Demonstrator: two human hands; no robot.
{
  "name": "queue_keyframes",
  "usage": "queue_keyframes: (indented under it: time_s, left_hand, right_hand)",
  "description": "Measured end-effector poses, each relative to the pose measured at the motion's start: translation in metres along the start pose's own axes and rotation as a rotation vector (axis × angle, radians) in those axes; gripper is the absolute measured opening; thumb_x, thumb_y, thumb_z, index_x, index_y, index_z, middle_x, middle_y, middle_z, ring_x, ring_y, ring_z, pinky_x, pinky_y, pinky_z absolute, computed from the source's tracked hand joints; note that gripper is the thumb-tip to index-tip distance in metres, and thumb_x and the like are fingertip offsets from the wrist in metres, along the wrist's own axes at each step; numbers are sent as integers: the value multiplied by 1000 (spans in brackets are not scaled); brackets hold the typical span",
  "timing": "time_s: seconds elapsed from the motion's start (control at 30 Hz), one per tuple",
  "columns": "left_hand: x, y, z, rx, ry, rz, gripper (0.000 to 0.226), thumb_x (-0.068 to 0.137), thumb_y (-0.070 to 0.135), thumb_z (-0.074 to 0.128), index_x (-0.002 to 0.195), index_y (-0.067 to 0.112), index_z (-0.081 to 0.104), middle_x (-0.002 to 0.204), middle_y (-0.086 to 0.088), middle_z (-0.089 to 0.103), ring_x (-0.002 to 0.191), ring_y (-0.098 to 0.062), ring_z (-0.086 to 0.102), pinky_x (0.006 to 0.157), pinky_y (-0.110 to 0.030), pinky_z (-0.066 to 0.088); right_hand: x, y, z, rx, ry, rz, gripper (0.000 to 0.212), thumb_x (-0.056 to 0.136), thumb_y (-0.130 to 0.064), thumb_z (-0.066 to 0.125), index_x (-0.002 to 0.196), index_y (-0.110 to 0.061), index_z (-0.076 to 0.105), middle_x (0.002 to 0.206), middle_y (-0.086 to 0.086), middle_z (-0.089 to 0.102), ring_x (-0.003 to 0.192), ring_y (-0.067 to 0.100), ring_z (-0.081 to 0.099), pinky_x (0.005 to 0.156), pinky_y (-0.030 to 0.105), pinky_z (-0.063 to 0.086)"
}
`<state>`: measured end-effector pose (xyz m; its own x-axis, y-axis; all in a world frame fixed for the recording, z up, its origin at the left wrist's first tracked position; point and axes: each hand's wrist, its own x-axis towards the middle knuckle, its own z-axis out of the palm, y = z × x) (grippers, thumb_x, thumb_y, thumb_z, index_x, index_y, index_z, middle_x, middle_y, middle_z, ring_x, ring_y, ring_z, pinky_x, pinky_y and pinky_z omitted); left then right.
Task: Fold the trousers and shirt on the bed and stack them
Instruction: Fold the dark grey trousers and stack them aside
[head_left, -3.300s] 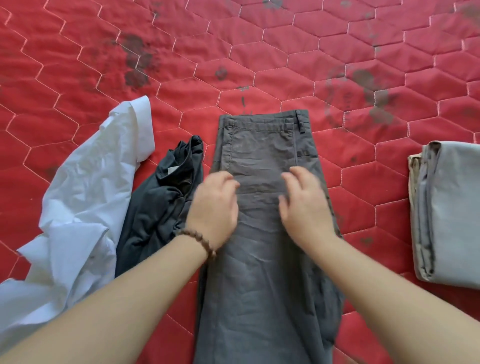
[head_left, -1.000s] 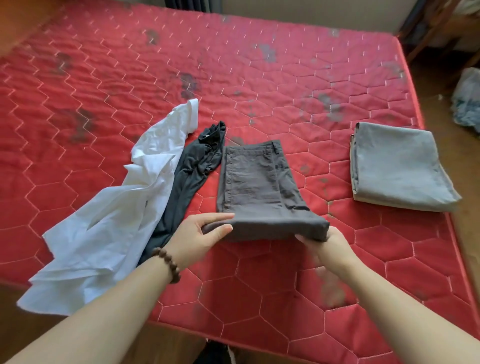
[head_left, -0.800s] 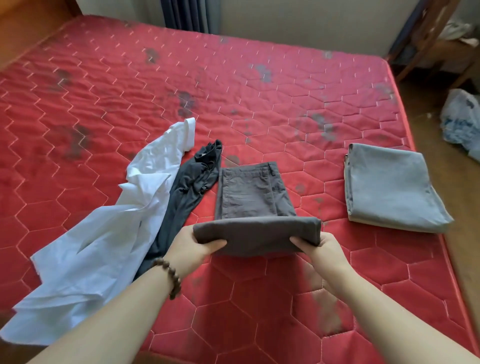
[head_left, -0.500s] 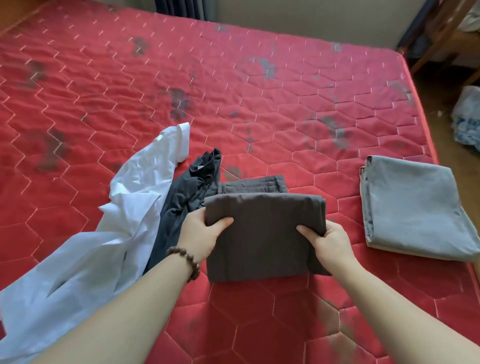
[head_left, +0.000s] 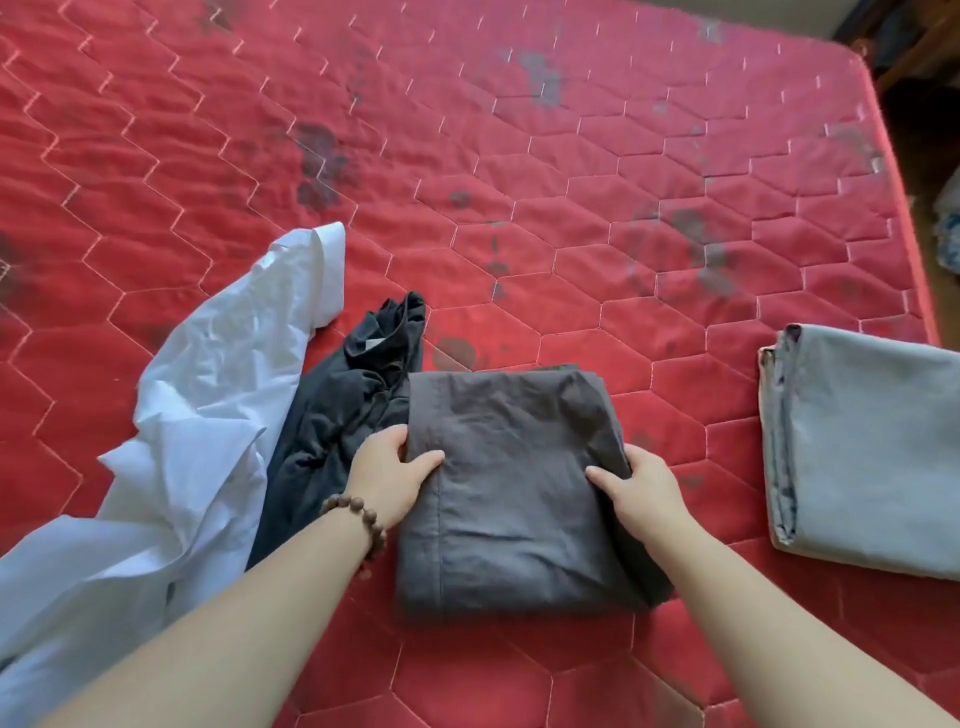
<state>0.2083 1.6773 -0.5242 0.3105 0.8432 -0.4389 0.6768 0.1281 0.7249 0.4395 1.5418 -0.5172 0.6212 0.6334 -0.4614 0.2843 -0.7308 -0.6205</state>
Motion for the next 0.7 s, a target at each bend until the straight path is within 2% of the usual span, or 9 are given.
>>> queue_keyframes:
  time_s: [0.07, 0.17, 0.23, 0.3, 0.4, 0.47, 0.53, 0.63, 0.7]
  left_hand:
    - [7, 2, 1, -9, 39, -43, 20, 82, 25, 71, 85, 6, 67, 81, -5, 70, 76, -20, 64, 69, -33, 48]
    - [12, 5, 7, 137, 27, -184, 33, 84, 33, 68, 81, 2, 59, 82, -11, 65, 84, -29, 61, 67, -32, 39]
    - [9, 16, 11, 217, 124, -219, 30, 85, 36, 66, 95, 10, 55, 95, -7, 63, 96, -29, 59, 71, -30, 39]
    - [1, 25, 16, 365, 315, -78, 38, 84, 30, 66, 115, 13, 52, 115, -9, 57, 107, -30, 54, 81, -38, 43]
    - [2, 34, 30, 629, 396, 321, 48, 84, 24, 62, 129, 10, 51, 136, -14, 47, 129, -32, 41, 104, -46, 35]
    - [10, 37, 45, 793, 263, 425, 57, 91, 28, 51, 142, 8, 38, 152, -15, 30, 144, -30, 20, 118, -47, 16]
    - [20, 33, 60, 907, 153, 443, 64, 96, 34, 36, 150, 6, 16, 159, -12, 6, 147, -27, -2, 119, -45, -2]
    - [30, 12, 73, 986, 74, 436, 67, 96, 42, 22, 152, 12, 2, 160, -8, -9, 146, -25, -13, 117, -42, -13]
    - [33, 0, 72, 976, 92, 459, 69, 93, 48, 19, 152, 16, 7, 160, -6, -1, 147, -25, -6, 118, -43, -10]
  right_hand:
    - [8, -3, -3, 21, 8, -28, 8, 84, -14, 70, 87, -20, 66, 76, -12, 64, 71, 5, 58, 55, 8, 37]
    - [16, -1, 0, -84, -58, 27, 10, 86, -19, 69, 93, -14, 66, 82, -4, 64, 84, 19, 62, 65, 25, 37]
    - [16, -4, 3, -123, 0, 68, 21, 86, -26, 68, 100, -12, 60, 90, 1, 63, 95, 27, 60, 70, 30, 37]
    - [13, -11, 6, -246, 210, 21, 36, 87, -28, 66, 115, -10, 54, 111, 11, 59, 106, 32, 54, 83, 38, 42]
    - [15, -26, 17, -468, 426, -409, 46, 82, -15, 67, 124, -2, 55, 130, 20, 53, 125, 37, 47, 105, 51, 37]
    - [22, -35, 33, -580, 330, -677, 48, 80, -11, 67, 127, -1, 57, 137, 17, 52, 133, 34, 43, 112, 55, 29]
    - [30, -38, 52, -678, 143, -816, 53, 85, -16, 63, 136, -4, 51, 146, 12, 45, 139, 30, 35, 115, 55, 22]
    - [45, -26, 69, -819, -40, -822, 57, 98, -36, 37, 151, -19, 26, 158, 1, 20, 147, 20, 14, 120, 49, 4]
    - [54, -12, 69, -851, 7, -752, 59, 97, -49, 25, 152, -28, 17, 160, -1, 12, 148, 17, 7, 120, 48, -2]
